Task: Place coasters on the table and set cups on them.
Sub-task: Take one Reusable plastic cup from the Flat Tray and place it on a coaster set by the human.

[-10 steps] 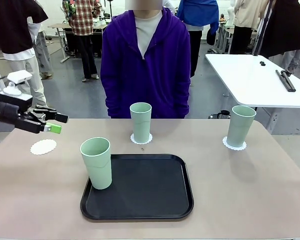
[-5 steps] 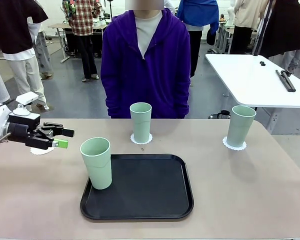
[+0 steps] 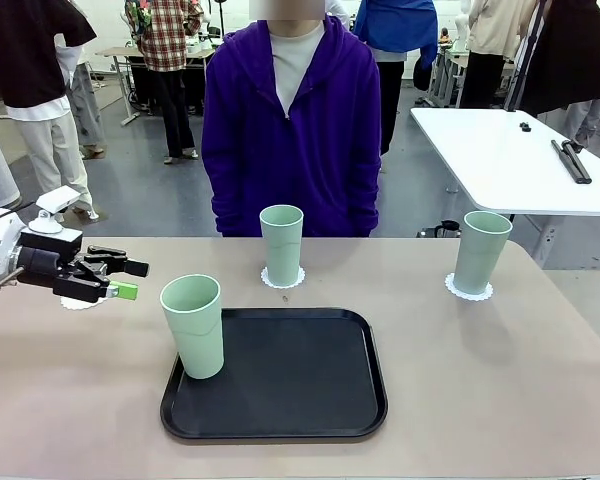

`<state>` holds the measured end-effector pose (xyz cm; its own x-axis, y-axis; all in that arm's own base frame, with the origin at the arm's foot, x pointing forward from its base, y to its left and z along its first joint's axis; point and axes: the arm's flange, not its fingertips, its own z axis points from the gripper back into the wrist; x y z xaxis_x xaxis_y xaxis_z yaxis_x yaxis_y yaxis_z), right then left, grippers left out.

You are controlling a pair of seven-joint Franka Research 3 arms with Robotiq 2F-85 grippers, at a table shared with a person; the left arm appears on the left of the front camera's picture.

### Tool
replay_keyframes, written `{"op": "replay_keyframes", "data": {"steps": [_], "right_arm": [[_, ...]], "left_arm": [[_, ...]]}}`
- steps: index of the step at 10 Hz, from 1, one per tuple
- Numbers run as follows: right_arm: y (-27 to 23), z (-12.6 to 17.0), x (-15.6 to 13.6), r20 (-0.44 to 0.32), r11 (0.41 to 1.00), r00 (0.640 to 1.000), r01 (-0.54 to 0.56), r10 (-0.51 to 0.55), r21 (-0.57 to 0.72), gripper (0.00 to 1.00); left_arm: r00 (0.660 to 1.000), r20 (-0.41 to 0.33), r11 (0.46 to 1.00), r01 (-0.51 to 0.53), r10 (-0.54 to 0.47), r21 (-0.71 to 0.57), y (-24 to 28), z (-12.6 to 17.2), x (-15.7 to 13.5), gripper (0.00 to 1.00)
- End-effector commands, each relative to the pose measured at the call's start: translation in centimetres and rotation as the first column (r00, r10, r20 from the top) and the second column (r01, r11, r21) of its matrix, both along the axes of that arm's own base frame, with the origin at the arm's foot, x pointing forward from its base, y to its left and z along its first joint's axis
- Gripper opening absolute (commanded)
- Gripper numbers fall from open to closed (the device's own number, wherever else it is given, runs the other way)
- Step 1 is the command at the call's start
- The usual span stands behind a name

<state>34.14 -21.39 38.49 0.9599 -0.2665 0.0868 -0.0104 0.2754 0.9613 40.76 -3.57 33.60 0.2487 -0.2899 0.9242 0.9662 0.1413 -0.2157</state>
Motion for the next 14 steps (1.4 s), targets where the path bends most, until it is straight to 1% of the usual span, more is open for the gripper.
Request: {"op": "replay_keyframes", "data": {"steps": [1, 2, 3, 4, 5, 6, 7, 8, 9, 10, 12, 14], "right_arm": [[0.0, 0.0, -0.1, 0.009, 1.000, 1.000, -0.002, 0.002, 0.006, 1.00], [0.0, 0.0, -0.1, 0.009, 1.000, 1.000, -0.002, 0.002, 0.006, 1.00], [0.0, 0.0, -0.1, 0.009, 1.000, 1.000, -0.002, 0.002, 0.006, 1.00], [0.0, 0.0, -0.1, 0.009, 1.000, 1.000, -0.002, 0.002, 0.006, 1.00], [0.0, 0.0, -0.1, 0.009, 1.000, 1.000, -0.002, 0.002, 0.006, 1.00], [0.0, 0.0, -0.1, 0.009, 1.000, 1.000, -0.002, 0.002, 0.006, 1.00], [0.0, 0.0, -0.1, 0.009, 1.000, 1.000, -0.002, 0.002, 0.006, 1.00], [0.0, 0.0, -0.1, 0.009, 1.000, 1.000, -0.002, 0.002, 0.006, 1.00], [0.0, 0.0, -0.1, 0.009, 1.000, 1.000, -0.002, 0.002, 0.006, 1.00], [0.0, 0.0, -0.1, 0.009, 1.000, 1.000, -0.002, 0.002, 0.006, 1.00], [0.0, 0.0, -0.1, 0.009, 1.000, 1.000, -0.002, 0.002, 0.006, 1.00], [0.0, 0.0, -0.1, 0.009, 1.000, 1.000, -0.002, 0.002, 0.006, 1.00]], "left_arm": [[1.000, 0.008, 1.000, 0.007, -0.007, -0.016, 0.1, -0.1, -0.1, 1.00], [1.000, 0.000, 1.000, 0.000, 0.000, 0.000, 0.0, 0.0, 0.0, 1.00], [0.997, -0.014, 0.997, 0.072, -0.073, -0.026, -0.2, -0.5, 0.0, 1.00], [0.988, 0.014, 0.987, 0.153, -0.152, -0.052, 0.0, -1.8, -0.2, 1.00], [0.986, 0.042, 0.983, 0.165, -0.162, -0.078, 0.2, -3.0, -0.3, 1.00], [0.983, 0.051, 0.979, 0.183, -0.178, -0.093, 0.4, -4.0, -0.4, 1.00], [0.972, 0.057, 0.966, 0.233, -0.227, -0.115, 0.3, -4.6, -0.5, 1.00], [0.964, 0.115, 0.957, 0.255, -0.241, -0.137, 0.1, -4.9, -0.6, 1.00], [0.957, 0.174, 0.956, 0.258, -0.233, -0.136, -0.3, -5.6, -0.7, 1.00], [0.954, 0.177, 0.951, 0.269, -0.241, -0.153, -0.7, -6.3, -0.8, 1.00], [0.960, 0.188, 0.961, 0.238, -0.209, -0.144, -1.4, -7.4, -0.5, 1.00], [0.974, 0.128, 0.972, 0.204, -0.189, -0.115, -2.3, -8.7, 0.0, 1.00]]}}
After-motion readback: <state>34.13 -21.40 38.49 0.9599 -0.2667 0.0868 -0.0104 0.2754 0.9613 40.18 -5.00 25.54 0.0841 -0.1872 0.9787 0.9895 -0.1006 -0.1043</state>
